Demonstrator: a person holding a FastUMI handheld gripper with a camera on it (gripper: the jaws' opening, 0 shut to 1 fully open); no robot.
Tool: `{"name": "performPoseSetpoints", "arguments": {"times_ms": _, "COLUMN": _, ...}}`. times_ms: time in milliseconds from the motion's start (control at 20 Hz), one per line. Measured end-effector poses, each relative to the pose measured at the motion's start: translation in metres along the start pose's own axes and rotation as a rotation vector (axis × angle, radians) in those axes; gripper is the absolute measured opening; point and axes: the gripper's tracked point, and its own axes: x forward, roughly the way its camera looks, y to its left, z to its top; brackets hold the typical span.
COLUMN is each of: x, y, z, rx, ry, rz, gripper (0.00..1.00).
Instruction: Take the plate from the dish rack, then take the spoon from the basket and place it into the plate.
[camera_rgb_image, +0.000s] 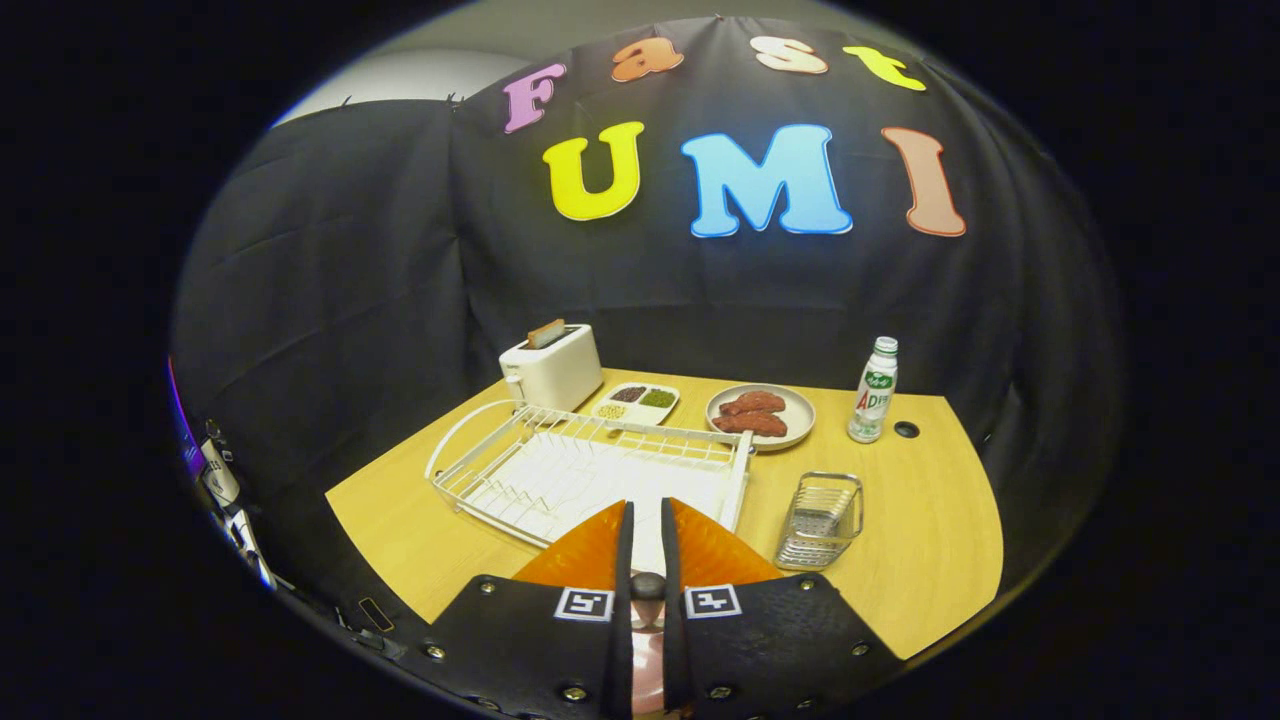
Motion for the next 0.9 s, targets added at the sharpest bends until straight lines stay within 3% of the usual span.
{"name": "performPoseSetpoints", "arguments": {"times_ms": 400, "x": 0.043, "y": 0.035, "z": -0.026, "rx": -0.036, "ry": 0.043, "rz": 0.094, "gripper": 0.12}}
{"name": "performPoseSetpoints", "arguments": {"times_ms": 600, "x": 0.052, "y": 0.037, "z": -0.047, "rx": -0.055, "ry": 0.080, "rz": 0.104, "gripper": 0.12}}
{"name": "performPoseSetpoints", "arguments": {"times_ms": 900, "x": 0.052, "y": 0.027, "z": -0.041, "rx": -0.061, "ry": 0.080, "rz": 0.078, "gripper": 0.13}}
